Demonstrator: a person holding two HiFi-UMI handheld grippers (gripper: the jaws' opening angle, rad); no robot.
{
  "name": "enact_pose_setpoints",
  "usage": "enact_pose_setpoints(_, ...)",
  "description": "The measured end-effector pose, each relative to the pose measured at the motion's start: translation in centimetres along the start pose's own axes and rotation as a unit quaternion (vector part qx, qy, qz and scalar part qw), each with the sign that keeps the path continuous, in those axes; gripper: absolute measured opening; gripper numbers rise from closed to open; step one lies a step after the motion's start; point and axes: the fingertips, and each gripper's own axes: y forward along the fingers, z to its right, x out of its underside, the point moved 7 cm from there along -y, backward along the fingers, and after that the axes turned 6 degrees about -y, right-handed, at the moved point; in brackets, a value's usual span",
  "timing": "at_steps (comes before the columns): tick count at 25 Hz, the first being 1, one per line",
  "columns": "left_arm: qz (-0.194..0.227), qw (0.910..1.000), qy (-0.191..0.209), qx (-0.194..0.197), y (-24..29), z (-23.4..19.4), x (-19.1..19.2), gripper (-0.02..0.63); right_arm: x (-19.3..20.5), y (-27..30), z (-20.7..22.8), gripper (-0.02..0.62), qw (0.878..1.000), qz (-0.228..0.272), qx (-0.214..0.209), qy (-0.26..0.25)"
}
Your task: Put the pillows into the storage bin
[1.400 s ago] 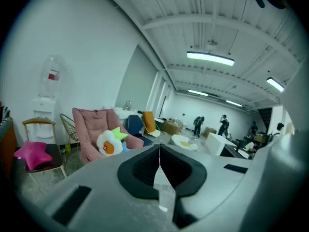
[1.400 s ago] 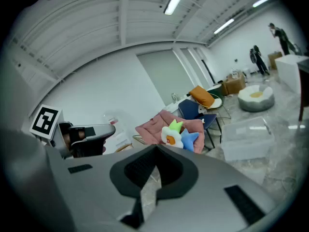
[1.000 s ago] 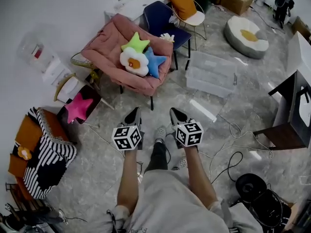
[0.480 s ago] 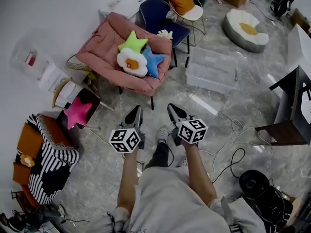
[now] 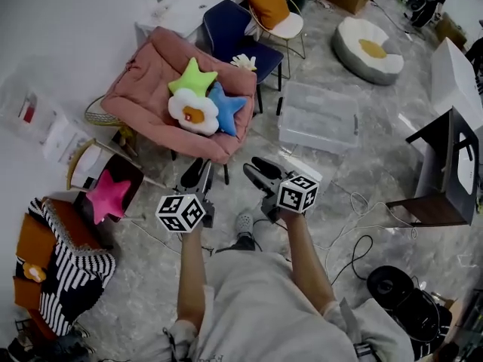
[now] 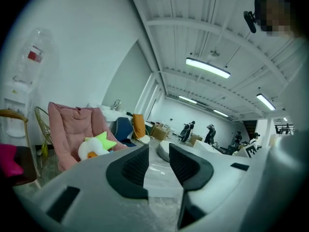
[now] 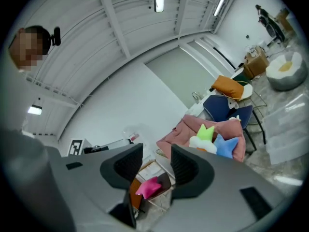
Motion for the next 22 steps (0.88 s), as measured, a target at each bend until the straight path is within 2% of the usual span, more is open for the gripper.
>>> enact_pose_setpoints(3,0.011,0.9999,-0.003,0.004,1.4,-2.7,-2.4,0.148,-1.5,1.9,1.2,0.172,0.999,0.033,-0.007,0.028)
enact_pose_setpoints(5,0.014,0.9998,-0.011,0.005,2.2,-4.4,-3.2,0.166,-2.1,2.6,2.0,0.198,0.998,0.050,0.011,0.032)
enact_pose_setpoints(7,0.019,0.9993,-0.031,0.000,2.7,-6.1,-3.4,0.167,-2.5,2.9,3.0,0.259,0.996,0.067,0.038,0.044)
enact_pose_setpoints(8,0.023,0.9987,-0.044,-0.003,3.0,-6.8,-3.3,0.167,-2.6,3.0,3.4,0.259,0.995,0.073,0.047,0.050)
enact_pose_setpoints(10,0.025,0.9976,-0.065,-0.003,3.5,-8.1,-3.0,0.167,-2.5,3.2,4.0,0.284,0.994,0.071,0.058,0.054)
enact_pose_setpoints(14,0.025,0.9968,-0.076,0.008,4.9,-9.2,-2.9,0.184,-2.6,3.6,5.4,0.310,0.994,0.064,0.073,0.050)
enact_pose_setpoints(17,0.033,0.9970,-0.070,-0.007,5.7,-9.4,-3.3,0.186,-3.0,4.2,6.6,0.367,0.993,0.058,0.081,0.057)
enact_pose_setpoints(22,0.024,0.9978,-0.056,-0.026,8.5,-10.8,-4.1,0.186,-3.6,5.7,8.5,0.367,0.996,0.033,0.058,0.057)
